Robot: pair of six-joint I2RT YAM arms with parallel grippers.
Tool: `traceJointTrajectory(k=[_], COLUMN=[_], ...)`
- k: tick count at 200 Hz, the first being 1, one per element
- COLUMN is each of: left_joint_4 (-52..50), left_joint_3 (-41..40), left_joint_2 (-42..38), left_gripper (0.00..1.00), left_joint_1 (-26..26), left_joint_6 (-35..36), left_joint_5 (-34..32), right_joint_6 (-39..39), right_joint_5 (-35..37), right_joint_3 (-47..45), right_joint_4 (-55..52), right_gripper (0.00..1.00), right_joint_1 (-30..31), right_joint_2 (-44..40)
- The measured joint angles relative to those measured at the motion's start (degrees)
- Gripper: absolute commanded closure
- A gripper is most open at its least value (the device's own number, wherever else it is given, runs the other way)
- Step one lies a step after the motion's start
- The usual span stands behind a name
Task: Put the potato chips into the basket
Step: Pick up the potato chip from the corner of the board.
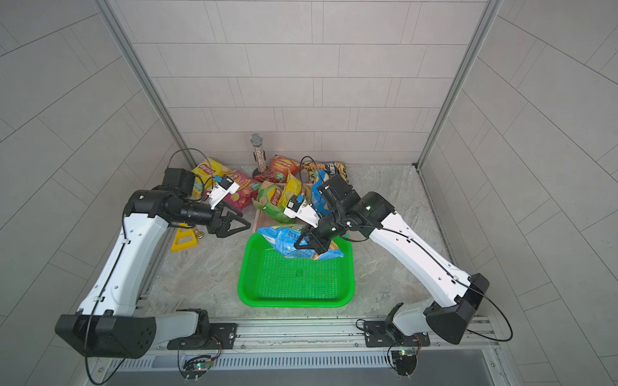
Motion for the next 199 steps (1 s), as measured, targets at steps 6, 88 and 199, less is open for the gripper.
traceJointTrajectory(k=[6, 88, 199], left_joint_4=[0.1, -3.4, -21.5], left_joint_3=[0.0, -3.6, 0.2], left_joint_2=[1.3, 7.9, 18.8], left_gripper=[0.09, 0.19, 0.25], left_joint_1=[0.0, -0.3, -1.8], left_joint_6=[-2.3, -16.0, 3.4], left_joint_5=[0.5, 10.4, 19.5], right_joint_6=[-0.5, -4.7, -8.1], right_joint_5=[1.2, 11.6, 17.0], right_joint_3=[0.0, -3.7, -3.7], right_joint_4=[0.0, 5.5, 9.6], right_gripper=[1.0, 1.0, 1.0], right_joint_1=[0.8, 5.0, 8.1], right_joint_2=[-0.1, -5.4, -2.4])
